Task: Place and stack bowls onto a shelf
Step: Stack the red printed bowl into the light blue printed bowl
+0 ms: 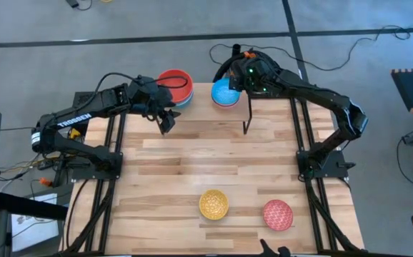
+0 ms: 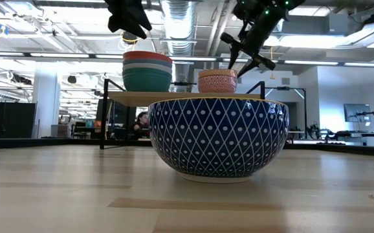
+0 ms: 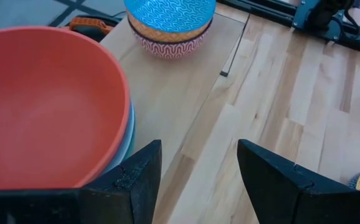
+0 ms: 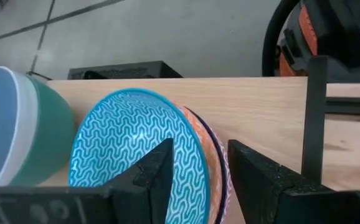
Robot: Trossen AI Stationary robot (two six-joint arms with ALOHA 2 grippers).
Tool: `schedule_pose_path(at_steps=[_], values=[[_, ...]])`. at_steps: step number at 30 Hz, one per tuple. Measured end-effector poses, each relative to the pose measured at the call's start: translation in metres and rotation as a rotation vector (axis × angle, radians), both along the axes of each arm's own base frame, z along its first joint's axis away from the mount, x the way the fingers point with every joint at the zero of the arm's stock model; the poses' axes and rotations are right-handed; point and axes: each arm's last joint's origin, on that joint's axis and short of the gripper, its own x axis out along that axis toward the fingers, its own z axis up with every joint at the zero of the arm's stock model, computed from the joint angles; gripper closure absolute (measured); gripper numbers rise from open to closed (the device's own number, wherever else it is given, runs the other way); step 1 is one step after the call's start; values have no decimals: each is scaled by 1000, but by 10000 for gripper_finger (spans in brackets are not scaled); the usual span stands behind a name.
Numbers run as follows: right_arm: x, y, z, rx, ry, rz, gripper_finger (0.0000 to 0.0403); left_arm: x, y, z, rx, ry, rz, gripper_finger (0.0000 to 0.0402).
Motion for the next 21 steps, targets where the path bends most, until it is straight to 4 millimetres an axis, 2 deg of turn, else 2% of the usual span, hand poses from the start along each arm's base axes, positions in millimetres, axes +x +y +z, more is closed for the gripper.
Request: schedule_pose_path(at_steps=[7,13,17,21], values=[[1,3,0,-35,36,-3,226,0,0,0,-23,-9,3,207],[-11,26,27,-125,14,17,226,-2,-7,-5,-86,39,-22,207],[-17,53,32,-108,69,91,226,-1,-16,-7,-111,59,-41,207],[-18,90,24,-32,213,217,226,3,-31,-7,-117,53,-66,207]])
